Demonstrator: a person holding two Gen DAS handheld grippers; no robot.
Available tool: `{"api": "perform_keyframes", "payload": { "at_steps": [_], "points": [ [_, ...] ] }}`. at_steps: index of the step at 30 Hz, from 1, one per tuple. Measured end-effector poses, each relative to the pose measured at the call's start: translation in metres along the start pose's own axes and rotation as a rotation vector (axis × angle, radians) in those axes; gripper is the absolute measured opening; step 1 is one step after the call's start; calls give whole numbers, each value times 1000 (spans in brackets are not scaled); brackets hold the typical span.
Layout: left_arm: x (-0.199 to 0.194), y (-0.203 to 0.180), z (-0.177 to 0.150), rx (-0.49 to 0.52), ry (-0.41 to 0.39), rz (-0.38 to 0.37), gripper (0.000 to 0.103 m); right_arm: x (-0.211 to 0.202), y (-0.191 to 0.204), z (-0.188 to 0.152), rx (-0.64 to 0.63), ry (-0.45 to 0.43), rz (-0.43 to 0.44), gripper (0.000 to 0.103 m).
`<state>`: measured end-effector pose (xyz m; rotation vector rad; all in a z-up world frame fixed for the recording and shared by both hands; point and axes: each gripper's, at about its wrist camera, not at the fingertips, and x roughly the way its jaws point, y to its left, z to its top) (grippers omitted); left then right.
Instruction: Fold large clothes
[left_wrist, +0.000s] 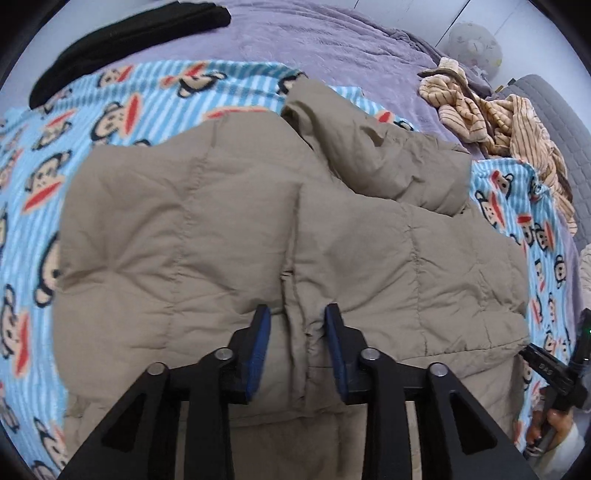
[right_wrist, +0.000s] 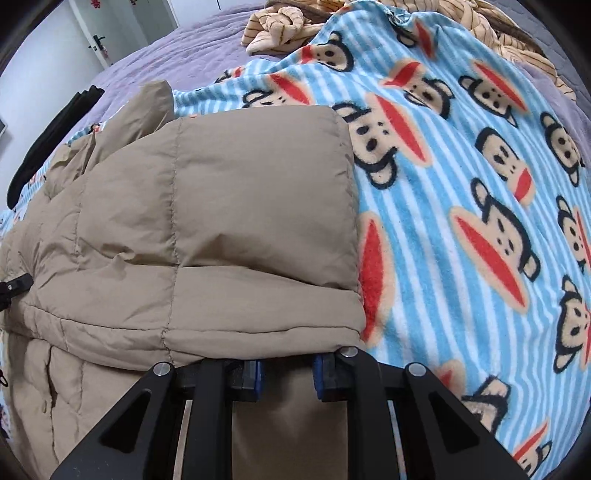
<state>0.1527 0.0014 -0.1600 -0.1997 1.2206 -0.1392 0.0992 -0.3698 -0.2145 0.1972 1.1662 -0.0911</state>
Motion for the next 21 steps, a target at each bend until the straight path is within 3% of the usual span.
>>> {"api": "perform_keyframes", "payload": {
  "at_steps": [1, 2, 4, 5, 6, 8, 10, 11, 12, 14, 16, 18, 21],
  "points": [
    [-8, 2, 0, 12, -16, 13, 54, -4, -2, -1, 10, 16, 25, 23],
    [-16, 6, 0, 20, -34, 16, 54, -9, -3, -3, 20, 33, 48, 24],
    [-28, 13, 3, 25, -49, 17, 54, -22, -6, -13, 42, 69, 68, 40],
    [-33, 15, 5, 23, -62, 13, 54, -30, -9, -21, 49, 79, 78, 60],
    [-37, 15, 9, 25, -75, 4, 54, -39, -11, -30, 47, 79, 81, 66],
    [-41, 11, 18, 42, -95, -22, 54, -58, -16, -44, 46, 48, 59, 65],
    [-36, -2, 30, 64, -106, -42, 54, -72, -27, -44, 85, 1, 65, 53],
    [-32, -10, 35, 73, -108, -51, 54, -75, -34, -39, 116, -18, 80, 24],
    [-27, -18, 39, 83, -108, -68, 54, -76, -43, -30, 160, -26, 113, 9],
    [-16, -32, 41, 106, -102, -76, 54, -71, -59, -8, 267, -43, 213, 9],
    [1, -40, 37, 138, -84, -27, 54, -62, -64, 16, 332, -67, 290, 9],
    [21, -36, 26, 143, -44, 31, 54, -50, -58, 35, 317, -77, 303, 9],
    [31, -22, 10, 97, -58, -17, 54, -17, -48, 46, 267, -22, 266, 9]
  ]
}}
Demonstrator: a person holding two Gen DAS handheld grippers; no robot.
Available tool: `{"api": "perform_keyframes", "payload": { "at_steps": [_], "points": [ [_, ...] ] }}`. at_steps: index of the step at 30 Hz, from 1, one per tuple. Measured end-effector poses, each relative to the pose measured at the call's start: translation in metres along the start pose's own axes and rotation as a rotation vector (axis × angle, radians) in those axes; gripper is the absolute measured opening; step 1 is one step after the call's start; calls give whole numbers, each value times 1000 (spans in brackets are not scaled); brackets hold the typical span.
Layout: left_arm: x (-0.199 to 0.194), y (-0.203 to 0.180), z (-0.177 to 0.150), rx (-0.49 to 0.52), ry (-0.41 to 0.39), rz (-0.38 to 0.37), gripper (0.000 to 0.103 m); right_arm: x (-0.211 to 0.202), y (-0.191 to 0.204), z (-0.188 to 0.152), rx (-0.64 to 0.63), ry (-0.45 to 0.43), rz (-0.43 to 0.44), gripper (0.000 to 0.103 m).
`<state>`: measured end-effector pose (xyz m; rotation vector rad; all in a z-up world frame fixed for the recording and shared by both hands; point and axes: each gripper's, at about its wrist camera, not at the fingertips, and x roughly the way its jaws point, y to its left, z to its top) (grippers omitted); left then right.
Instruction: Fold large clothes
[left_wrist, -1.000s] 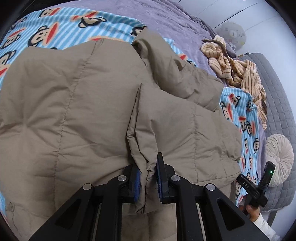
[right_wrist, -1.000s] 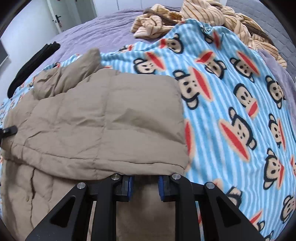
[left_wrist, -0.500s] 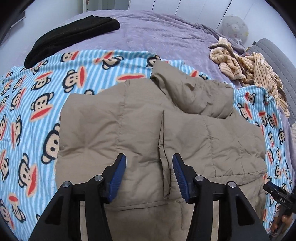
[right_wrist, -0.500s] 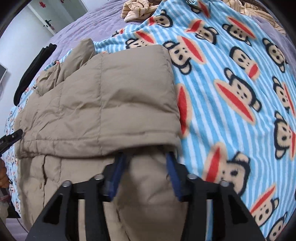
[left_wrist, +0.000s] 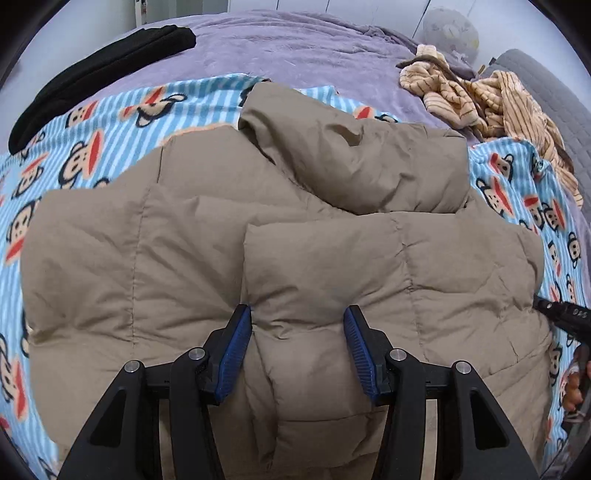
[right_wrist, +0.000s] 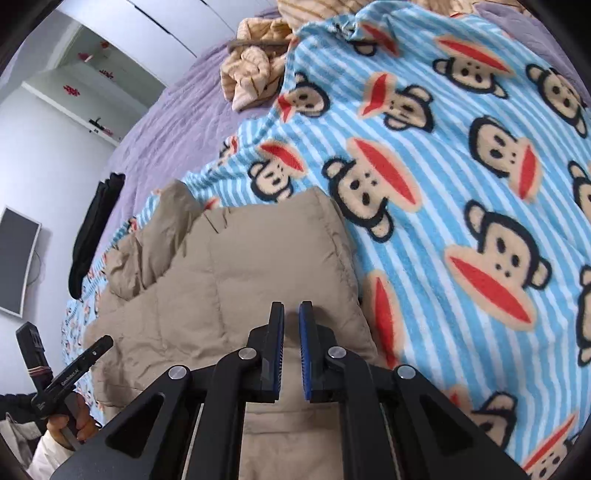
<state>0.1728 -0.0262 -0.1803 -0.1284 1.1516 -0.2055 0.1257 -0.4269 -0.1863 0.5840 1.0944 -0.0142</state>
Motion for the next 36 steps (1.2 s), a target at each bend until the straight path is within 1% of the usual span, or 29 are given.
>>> {"api": "perform_keyframes", "payload": {
  "at_steps": [1, 2, 3, 5, 7, 9, 10, 14, 17, 19, 22, 25, 26, 28, 29, 30, 32, 36],
  "points": [
    [1, 0, -2, 2, -7, -4, 54, 12, -3, -2, -9, 21, -25, 9],
    [2, -3, -2, 14, -7, 2, 54, 22, -7, -7, -12, 37, -39, 5],
    [4, -6, -2, 29, -6, 13, 54, 32, -12, -11, -13, 49, -48, 4],
    [5, -10, -1, 45, -2, 33, 54, 41, -19, -18, -9, 35, -51, 4],
    [-1, -10, 0, 36, 4, 44, 54, 43, -19, -20, -10, 22, -57, 4],
    [-12, -7, -3, 24, 2, 65, 54, 41, -14, -20, -27, 23, -77, 5],
    [-20, -5, -5, 22, -8, 68, 54, 38, -10, -20, -45, 24, -98, 8],
    [-39, 3, -18, 31, -16, 89, 54, 17, 11, -29, -160, -2, -180, 10],
    [-37, 7, -29, 42, 11, 126, 54, 3, 18, -38, -214, -21, -216, 10],
    [-35, 9, -34, 32, 20, 138, 54, -5, 21, -47, -237, -28, -240, 10],
    [-38, 7, -36, 20, 24, 161, 54, -11, 20, -59, -245, -12, -256, 12],
    [-49, 4, -39, 28, 27, 178, 54, -21, 18, -68, -232, -4, -263, 17],
    [-54, 3, -42, 31, 29, 182, 54, -26, 18, -71, -221, -6, -261, 22],
    [-63, 3, -47, 28, 36, 182, 54, -39, 14, -78, -195, -14, -246, 33],
    [-67, 3, -50, 24, 43, 181, 54, -45, 13, -81, -178, -16, -239, 44],
    [-70, 3, -53, 20, 49, 180, 54, -50, 11, -85, -163, -18, -232, 51],
    [-78, 2, -61, 13, 56, 183, 54, -56, 10, -93, -135, -11, -218, 51],
    [-85, -1, -80, -2, 84, 190, 54, -60, 6, -111, -88, 40, -174, 52]
  ]
}}
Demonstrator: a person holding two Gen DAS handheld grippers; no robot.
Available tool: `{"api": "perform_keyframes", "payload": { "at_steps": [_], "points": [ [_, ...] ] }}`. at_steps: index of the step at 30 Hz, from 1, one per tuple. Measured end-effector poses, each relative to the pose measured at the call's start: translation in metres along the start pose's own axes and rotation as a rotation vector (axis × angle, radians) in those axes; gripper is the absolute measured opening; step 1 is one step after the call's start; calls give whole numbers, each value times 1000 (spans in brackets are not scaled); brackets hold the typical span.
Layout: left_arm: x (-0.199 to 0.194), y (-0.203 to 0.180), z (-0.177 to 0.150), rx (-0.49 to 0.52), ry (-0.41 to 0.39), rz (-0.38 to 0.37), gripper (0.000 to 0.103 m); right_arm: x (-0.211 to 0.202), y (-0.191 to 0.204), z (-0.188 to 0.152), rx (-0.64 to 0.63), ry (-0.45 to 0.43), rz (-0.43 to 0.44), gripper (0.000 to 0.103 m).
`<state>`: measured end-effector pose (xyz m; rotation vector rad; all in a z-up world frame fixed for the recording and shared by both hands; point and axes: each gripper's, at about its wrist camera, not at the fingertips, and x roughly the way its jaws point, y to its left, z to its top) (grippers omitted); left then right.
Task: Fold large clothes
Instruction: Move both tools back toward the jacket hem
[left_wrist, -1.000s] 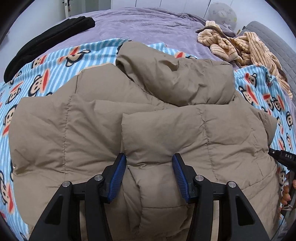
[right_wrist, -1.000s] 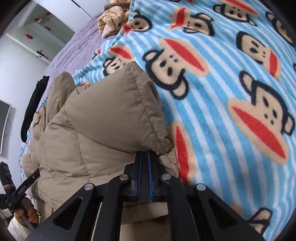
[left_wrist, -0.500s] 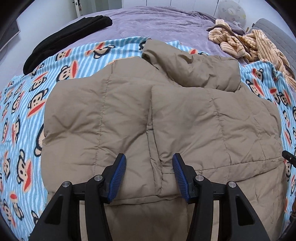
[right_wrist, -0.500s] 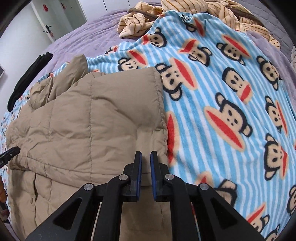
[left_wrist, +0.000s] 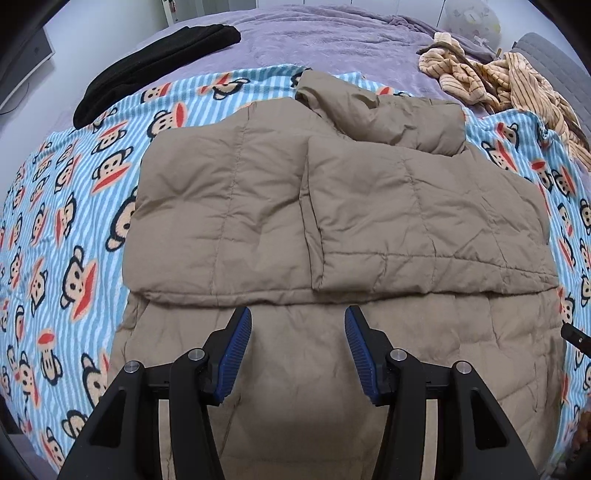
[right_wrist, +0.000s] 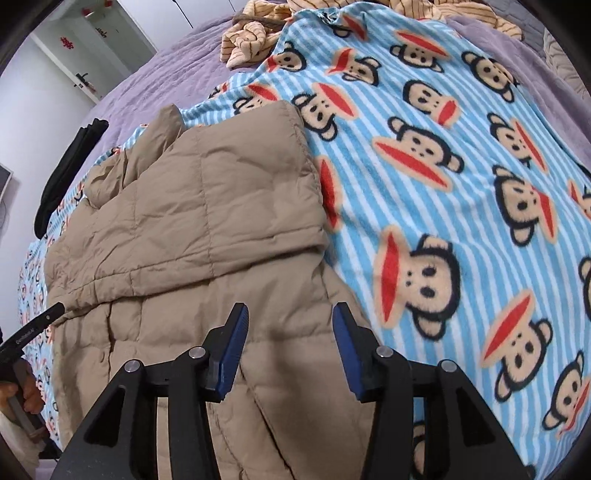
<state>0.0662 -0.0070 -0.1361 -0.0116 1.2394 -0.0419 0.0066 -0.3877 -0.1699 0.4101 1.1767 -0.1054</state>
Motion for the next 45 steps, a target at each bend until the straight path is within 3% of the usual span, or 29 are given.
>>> {"api": "perform_keyframes", "payload": {
  "at_steps": [2, 3, 4, 5, 6, 22, 24, 28, 34, 45],
  "points": [
    [-2, -1, -10, -8, 8, 2, 54, 1, 1, -9, 2, 23, 12, 57],
    [-4, -1, -14, -9, 8, 9, 63, 1, 1, -13, 2, 31, 16, 60],
    [-5, -2, -19, -11, 7, 15, 90, 0, 2, -17, 2, 37, 23, 61],
    [-9, -2, -23, -21, -3, 25, 99, 0, 2, -20, -1, 43, 31, 62],
    [-14, -2, -28, -31, -26, 34, 102, -1, 3, -23, -4, 47, 36, 62],
    [-36, 29, -79, -37, 59, 36, 102, -12, 33, -62, -16, 94, 105, 68],
    [-44, 36, -88, -40, 63, 40, 102, -18, 41, -70, -13, 90, 126, 90],
    [-56, 49, -105, -30, 79, 56, 102, -27, 59, -86, 2, 98, 149, 90],
    [-72, 68, -126, -15, 112, 24, 102, -41, 74, -114, 89, 122, 199, 90],
    [-106, 84, -152, 15, 121, -58, 102, -80, 86, -167, 181, 136, 189, 92]
  ]
}}
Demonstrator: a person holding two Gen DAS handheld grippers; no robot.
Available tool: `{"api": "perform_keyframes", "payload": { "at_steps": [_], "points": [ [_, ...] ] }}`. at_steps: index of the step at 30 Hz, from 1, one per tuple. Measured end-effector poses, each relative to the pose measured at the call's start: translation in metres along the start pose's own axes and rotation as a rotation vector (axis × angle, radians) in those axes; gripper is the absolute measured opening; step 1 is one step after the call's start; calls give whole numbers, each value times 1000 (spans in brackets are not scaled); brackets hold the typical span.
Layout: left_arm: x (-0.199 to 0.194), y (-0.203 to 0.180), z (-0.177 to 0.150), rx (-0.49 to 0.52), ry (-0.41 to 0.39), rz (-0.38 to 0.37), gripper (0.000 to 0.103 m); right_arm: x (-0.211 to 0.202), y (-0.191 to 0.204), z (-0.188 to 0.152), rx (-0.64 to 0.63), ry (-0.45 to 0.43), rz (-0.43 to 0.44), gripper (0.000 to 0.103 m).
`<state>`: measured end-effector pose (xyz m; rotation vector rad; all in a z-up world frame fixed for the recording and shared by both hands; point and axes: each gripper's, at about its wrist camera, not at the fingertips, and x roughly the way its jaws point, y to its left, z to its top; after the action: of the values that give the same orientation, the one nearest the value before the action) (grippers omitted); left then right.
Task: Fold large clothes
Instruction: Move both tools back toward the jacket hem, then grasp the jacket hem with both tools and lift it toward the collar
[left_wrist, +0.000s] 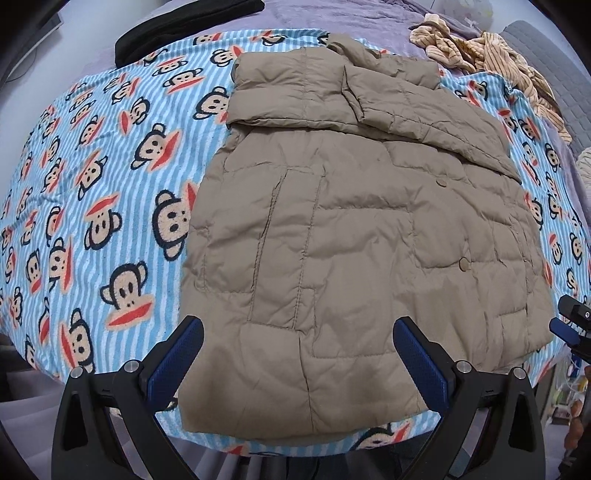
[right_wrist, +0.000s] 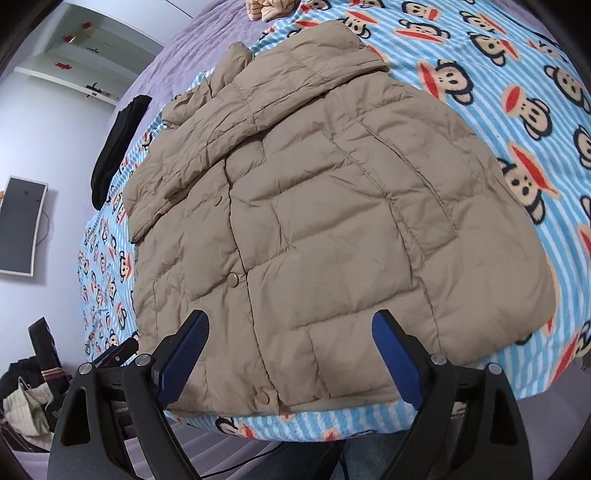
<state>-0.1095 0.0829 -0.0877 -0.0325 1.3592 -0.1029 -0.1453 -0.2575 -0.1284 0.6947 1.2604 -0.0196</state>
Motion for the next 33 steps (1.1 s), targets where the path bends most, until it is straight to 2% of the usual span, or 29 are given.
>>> {"api": "perform_keyframes", "payload": {
  "at_steps": [3, 8, 15, 21, 26, 30, 33],
  "points": [
    [-9, 5, -5, -17, -6, -7, 102, -8, 1, -10, 11, -5, -17, 92],
    [-16, 11, -17, -58, -6, -1, 102, -8, 5, -11, 20, 41, -1, 92],
    [-6, 13, -43, -161, 60, -40, 102, -13, 1, -7, -6, 89, 24, 92],
    [8, 13, -64, -224, 101, -94, 102, -17, -41, -4, 85, 97, 50, 92],
    [15, 20, -82, -293, 124, -156, 102, -8, -83, -11, 201, 137, 55, 92],
    [21, 26, -93, -298, 142, -189, 102, -2, -113, -20, 288, 146, 56, 92],
    [30, 32, -104, -323, 174, -247, 102, 5, -133, -25, 347, 160, 51, 92]
  ]
}}
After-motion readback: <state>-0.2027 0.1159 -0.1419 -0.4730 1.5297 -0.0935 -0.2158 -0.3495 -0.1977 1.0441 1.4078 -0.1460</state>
